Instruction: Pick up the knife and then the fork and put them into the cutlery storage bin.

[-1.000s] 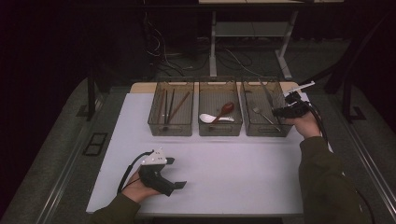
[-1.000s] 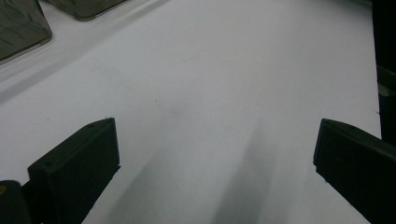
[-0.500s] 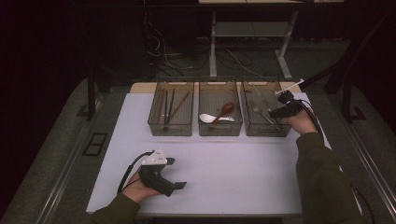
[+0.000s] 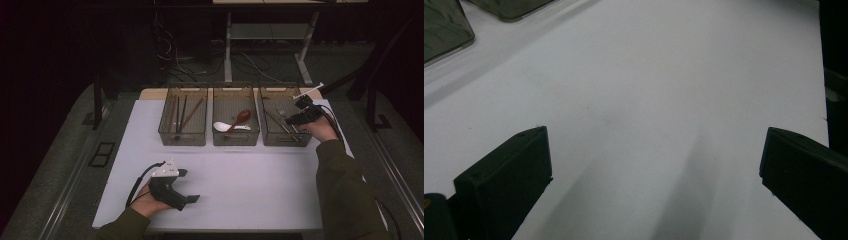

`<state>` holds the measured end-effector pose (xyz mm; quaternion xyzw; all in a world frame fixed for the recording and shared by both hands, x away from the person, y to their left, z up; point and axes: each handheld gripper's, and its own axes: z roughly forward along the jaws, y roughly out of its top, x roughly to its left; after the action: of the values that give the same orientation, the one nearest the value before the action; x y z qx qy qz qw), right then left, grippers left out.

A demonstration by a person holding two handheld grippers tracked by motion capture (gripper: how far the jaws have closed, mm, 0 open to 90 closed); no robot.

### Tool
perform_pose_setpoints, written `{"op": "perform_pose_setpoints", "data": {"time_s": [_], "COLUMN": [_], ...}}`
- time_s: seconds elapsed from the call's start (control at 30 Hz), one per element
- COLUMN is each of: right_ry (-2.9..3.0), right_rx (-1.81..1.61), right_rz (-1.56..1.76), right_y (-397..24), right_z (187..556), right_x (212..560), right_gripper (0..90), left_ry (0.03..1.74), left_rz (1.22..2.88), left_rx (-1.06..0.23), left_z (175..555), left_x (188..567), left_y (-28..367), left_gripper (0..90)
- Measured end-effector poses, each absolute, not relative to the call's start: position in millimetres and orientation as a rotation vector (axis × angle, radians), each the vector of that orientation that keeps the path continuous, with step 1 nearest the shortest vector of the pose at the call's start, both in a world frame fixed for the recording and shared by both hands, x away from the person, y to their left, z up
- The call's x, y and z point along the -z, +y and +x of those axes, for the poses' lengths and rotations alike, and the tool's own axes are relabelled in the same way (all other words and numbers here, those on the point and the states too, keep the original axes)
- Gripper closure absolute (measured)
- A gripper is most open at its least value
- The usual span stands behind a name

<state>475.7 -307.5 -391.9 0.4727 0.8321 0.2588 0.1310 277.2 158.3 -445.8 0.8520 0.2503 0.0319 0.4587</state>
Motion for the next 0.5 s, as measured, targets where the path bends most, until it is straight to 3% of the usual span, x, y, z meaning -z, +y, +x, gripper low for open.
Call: {"op": "perform_pose_setpoints", "data": {"time_s": [0.5], "right_ry": [2.211], "right_rx": [-1.047], "right_rz": [1.402], "right_y": [-320], "right_z": [469], "right_x": [382], "right_gripper": [26.0], "left_ry": [0.618], "left_rz": [2.098], "left_rx": [-0.074], "left_z": [279], "left_x": [446], "left_y": [161], "left_gripper": [0.0]}}
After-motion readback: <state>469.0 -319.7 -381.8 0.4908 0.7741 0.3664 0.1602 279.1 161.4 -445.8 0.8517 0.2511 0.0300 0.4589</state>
